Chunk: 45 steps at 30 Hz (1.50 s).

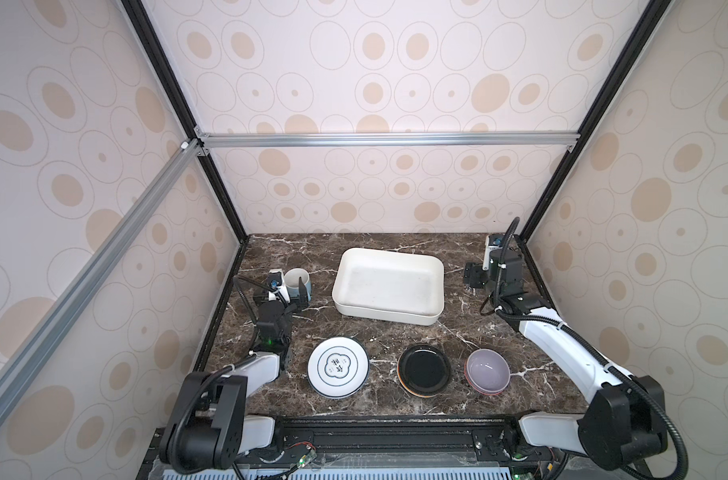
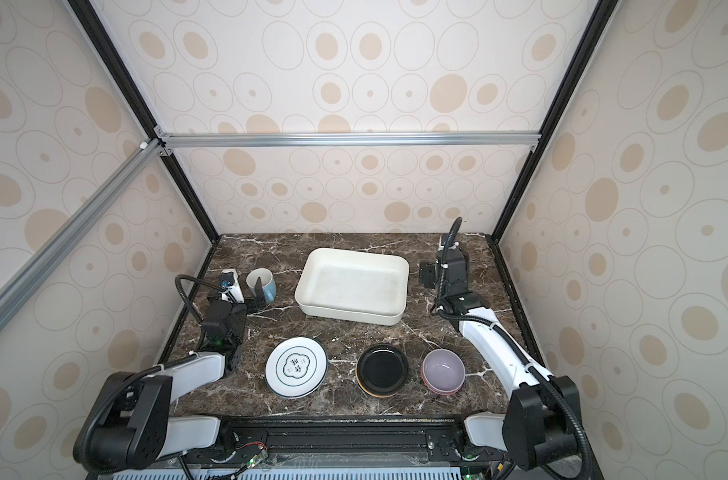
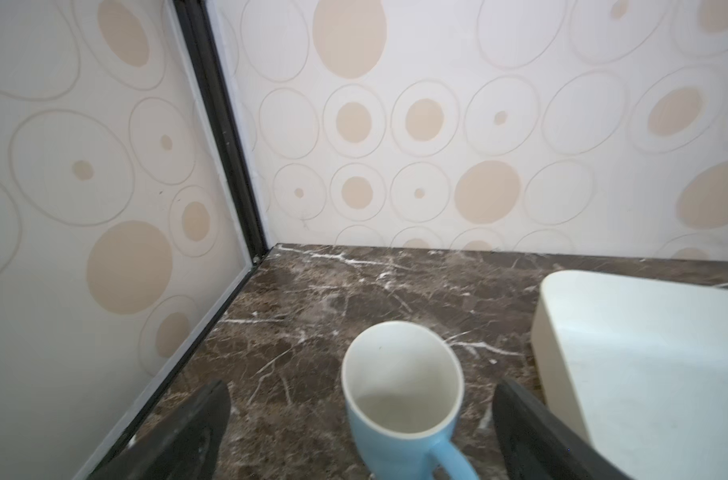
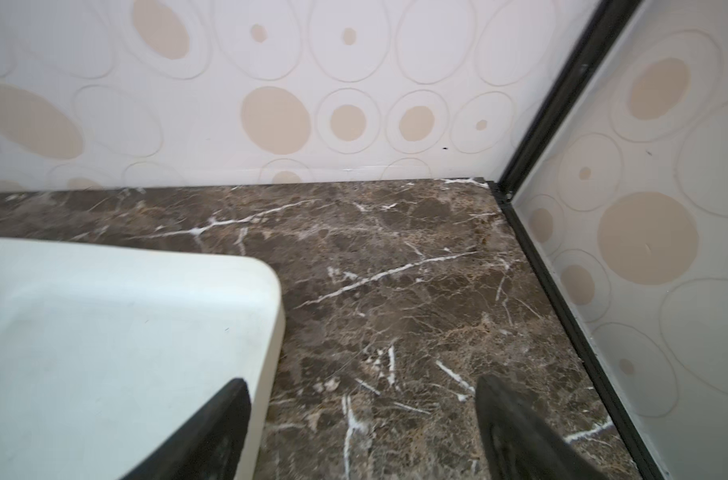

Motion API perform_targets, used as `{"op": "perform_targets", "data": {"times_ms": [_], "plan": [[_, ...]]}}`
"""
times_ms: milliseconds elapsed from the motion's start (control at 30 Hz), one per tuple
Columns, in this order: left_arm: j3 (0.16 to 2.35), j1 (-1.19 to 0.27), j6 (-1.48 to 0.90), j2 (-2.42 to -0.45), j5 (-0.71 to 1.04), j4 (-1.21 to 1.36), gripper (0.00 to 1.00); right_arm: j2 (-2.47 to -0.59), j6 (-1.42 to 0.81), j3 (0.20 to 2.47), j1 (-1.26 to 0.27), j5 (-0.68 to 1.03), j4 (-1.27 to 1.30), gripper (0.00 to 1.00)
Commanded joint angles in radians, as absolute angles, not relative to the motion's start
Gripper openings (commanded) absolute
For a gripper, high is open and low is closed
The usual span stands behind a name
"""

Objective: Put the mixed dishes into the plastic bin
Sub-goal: 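Reach both grippers to opposite edges of the white plate stack, then grip the top teal-rimmed plate with the right gripper while left steadies stack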

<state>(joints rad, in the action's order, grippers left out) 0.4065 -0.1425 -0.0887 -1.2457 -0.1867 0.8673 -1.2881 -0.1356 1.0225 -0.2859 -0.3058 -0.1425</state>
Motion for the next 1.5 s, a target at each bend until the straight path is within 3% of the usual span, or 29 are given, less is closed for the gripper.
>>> {"op": "perform_targets", "data": {"times_ms": [0, 133, 300, 567, 1367, 1467], "plan": [[0.515, -0.196, -0.234, -1.168, -0.201, 0.566, 0.99, -1.281, -0.237, 1.057, -0.377, -0.194, -0.454, 0.80], [0.584, -0.257, -0.402, -1.066, -0.141, 0.272, 0.97, -1.286, -0.331, 1.047, -0.523, -0.064, -0.472, 0.71], [0.527, -0.325, -0.579, -0.864, 0.000, 0.034, 0.88, -1.370, -0.386, 1.048, -0.729, 0.003, -0.470, 0.68], [0.399, -0.369, -0.700, -0.575, -0.004, -0.256, 0.87, -1.524, -0.456, 1.065, -0.848, 0.143, -0.397, 0.65], [0.293, -0.513, -0.850, -0.733, -0.069, -0.302, 0.79, -1.871, -0.550, 1.176, -0.908, 0.357, -0.253, 0.55], [0.265, -0.523, -0.860, -0.746, -0.065, -0.289, 0.75, -1.903, -0.554, 1.193, -0.908, 0.370, -0.253, 0.50]]}}
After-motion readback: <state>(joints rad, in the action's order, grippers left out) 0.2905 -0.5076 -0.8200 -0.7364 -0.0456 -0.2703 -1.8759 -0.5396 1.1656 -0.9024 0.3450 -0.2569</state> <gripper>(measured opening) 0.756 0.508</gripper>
